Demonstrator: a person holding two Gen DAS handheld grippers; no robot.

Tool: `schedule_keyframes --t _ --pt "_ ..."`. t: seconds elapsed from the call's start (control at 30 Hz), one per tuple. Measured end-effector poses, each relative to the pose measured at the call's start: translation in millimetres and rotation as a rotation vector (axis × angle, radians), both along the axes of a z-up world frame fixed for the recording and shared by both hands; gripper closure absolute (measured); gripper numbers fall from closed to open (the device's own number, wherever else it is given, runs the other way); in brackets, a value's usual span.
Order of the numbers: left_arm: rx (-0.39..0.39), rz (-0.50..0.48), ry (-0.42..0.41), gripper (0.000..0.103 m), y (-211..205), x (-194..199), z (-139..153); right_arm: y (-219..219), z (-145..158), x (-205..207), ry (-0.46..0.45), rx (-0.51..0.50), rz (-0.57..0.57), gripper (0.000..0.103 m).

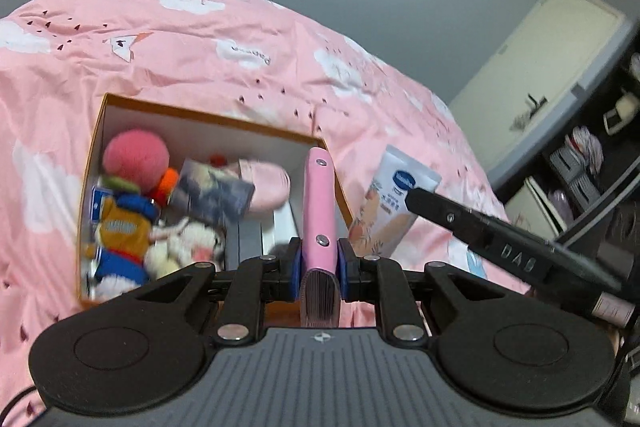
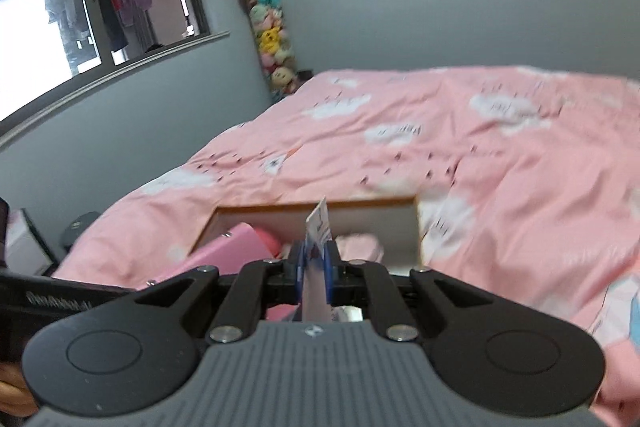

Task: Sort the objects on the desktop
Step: 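Carry the pink wallet and Vaseline packet over the orange box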

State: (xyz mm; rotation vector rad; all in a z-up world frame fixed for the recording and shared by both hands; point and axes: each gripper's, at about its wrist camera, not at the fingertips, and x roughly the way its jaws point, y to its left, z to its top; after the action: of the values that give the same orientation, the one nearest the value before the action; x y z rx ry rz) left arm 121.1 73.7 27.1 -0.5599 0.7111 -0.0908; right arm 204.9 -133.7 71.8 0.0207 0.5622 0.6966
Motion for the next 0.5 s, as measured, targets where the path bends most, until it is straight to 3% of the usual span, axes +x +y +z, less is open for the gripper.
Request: schedule_keyframes --t 0.27,0.5 --pt "-0.008 0.029 0.013 0.084 -5 60 -35 29 -30 52 -0.02 -0.073 -0.039 0.092" --pt "0.019 0.045 -0.013 0.084 -14 90 -52 37 -59 77 -0.013 -0.107 -0.076 0.092"
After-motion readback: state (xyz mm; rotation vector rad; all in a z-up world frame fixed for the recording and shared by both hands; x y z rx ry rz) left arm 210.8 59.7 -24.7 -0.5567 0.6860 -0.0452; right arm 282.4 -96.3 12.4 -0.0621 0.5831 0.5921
